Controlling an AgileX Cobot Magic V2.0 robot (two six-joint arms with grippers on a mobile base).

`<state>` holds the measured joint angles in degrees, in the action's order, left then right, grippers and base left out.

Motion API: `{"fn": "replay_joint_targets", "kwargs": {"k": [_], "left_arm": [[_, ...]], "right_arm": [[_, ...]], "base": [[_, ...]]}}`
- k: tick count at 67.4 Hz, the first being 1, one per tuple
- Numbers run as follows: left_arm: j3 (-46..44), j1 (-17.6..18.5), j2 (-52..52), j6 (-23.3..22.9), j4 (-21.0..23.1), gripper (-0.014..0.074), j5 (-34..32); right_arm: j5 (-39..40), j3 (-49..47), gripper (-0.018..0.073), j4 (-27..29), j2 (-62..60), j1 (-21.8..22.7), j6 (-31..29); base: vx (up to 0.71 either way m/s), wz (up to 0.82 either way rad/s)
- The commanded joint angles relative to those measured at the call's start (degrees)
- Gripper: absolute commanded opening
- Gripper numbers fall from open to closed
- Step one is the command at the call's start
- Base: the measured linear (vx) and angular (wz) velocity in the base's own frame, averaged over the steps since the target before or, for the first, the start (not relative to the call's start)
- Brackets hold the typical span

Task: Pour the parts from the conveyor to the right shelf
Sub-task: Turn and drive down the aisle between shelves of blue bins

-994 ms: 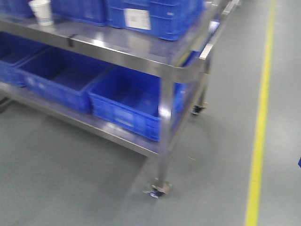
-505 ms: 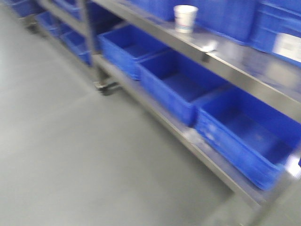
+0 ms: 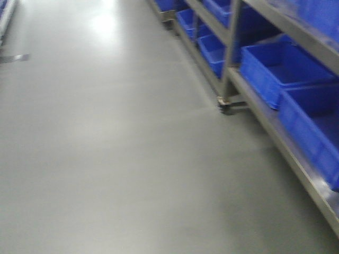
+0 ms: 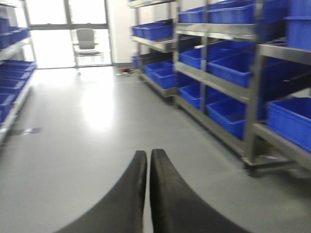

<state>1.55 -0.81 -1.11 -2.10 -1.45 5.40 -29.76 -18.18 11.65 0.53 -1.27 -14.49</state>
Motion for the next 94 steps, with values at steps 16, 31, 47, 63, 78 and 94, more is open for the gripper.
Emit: {"fn": "replay_joint_targets", "kwargs": {"k": [16, 31, 47, 63, 78, 94], "left_arm": [[-1.5, 0.1, -0.3, -0.4, 0.4, -0.0006, -4.1], [-1.5, 0.1, -0.3, -0.4, 0.4, -0.0006, -4.1], [-1.5, 0.1, -0.3, -0.4, 0.4, -0.0006, -4.1], [-1.5, 0.1, -0.3, -0.4, 0.4, -0.0006, -4.1], [-1.5, 0.1, -0.3, -0.4, 0.4, -0.0006, -4.1], [-1.5, 0.1, -0.3, -0.4, 0.4, -0.0006, -4.1]], "right_arm": [[4.4, -1.7, 0.0048, 0.1, 0.8, 0.2, -0.2], [4.4, -1.7, 0.0048, 0.1, 0.8, 0.2, -0.2], [4.4, -1.7, 0.0048, 0.1, 0.8, 0.2, -0.2], [4.4, -1.7, 0.0048, 0.1, 0.8, 0.2, -0.2], [4.4, -1.7, 0.0048, 0.1, 0.8, 0.2, -0.2], [4.4, -1.7, 0.0048, 0.1, 0.8, 0.2, -0.2]], "base": [[0.03, 0.65], [0.05, 0.21], [0.11, 0.13], [0.24, 0.08], [0.40, -0.09], [0.51, -0.08]]}}
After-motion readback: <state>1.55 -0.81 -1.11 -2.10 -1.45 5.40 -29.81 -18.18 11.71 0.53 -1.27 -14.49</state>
